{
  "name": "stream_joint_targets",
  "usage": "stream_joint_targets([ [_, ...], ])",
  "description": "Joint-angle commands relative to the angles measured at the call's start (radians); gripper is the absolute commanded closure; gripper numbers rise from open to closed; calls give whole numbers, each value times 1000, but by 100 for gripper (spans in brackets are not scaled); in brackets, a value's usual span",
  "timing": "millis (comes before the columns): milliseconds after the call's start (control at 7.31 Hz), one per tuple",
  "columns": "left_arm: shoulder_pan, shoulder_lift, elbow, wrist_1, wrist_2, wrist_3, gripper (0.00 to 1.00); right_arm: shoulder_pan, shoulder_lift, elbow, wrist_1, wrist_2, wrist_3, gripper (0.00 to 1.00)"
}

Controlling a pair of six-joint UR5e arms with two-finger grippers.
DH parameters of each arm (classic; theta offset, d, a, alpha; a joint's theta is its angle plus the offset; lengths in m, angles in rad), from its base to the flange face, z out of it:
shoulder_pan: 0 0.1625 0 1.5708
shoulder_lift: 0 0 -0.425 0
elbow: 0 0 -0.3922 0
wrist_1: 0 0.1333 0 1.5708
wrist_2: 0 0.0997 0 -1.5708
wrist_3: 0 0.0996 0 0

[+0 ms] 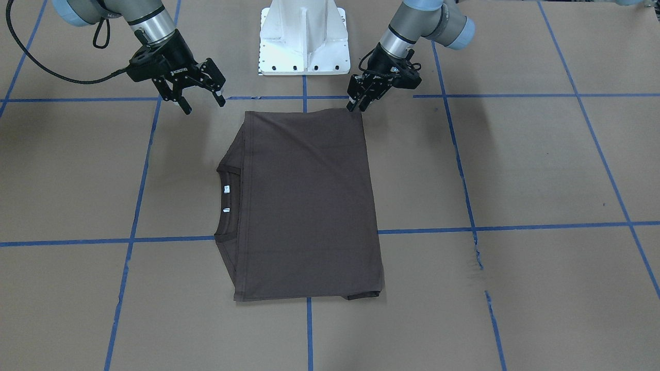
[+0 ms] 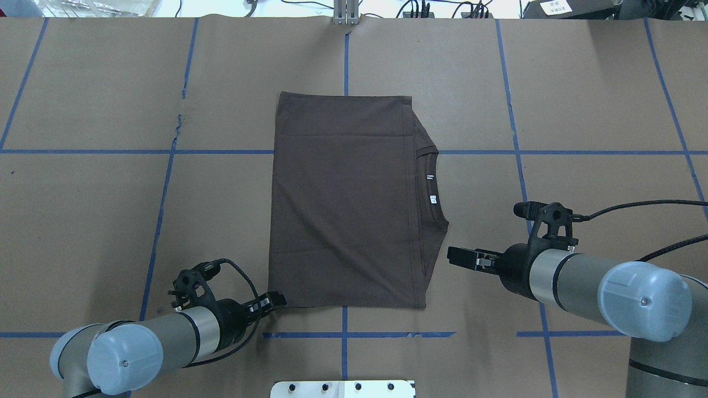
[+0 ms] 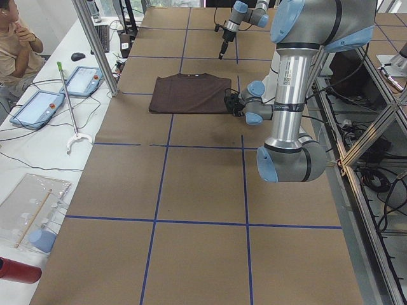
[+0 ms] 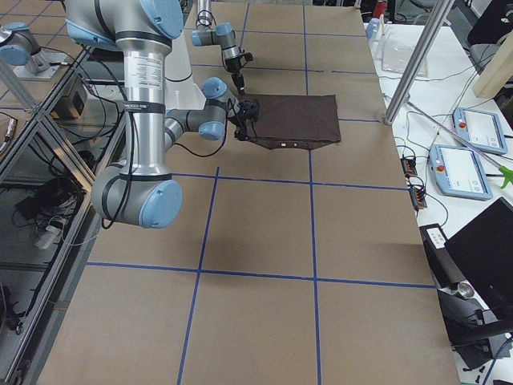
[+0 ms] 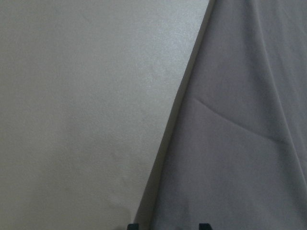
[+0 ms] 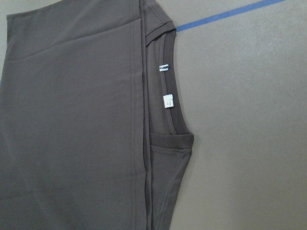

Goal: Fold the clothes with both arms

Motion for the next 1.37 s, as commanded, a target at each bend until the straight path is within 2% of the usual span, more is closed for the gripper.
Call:
stream_joint_targets([
  [0,2,-1,0,0,-1,1,48,0,1,0,0,0,0,0],
  [547,6,-41,40,0,0,1,48,0,3,-2,0,0,0,0],
  [684,6,-47,42,0,-1,1,52,-2,4,-2,0,0,0,0],
  [821,6,-49,38,0,-1,1,79,0,4,-2,0,0,0,0],
  [958,5,-45,32,0,-3,4,100,0,4,-3,-2,0,0,0],
  [1231,-4,-36,17,0,-3,11,100,0,6,-2,0,0,0,0],
])
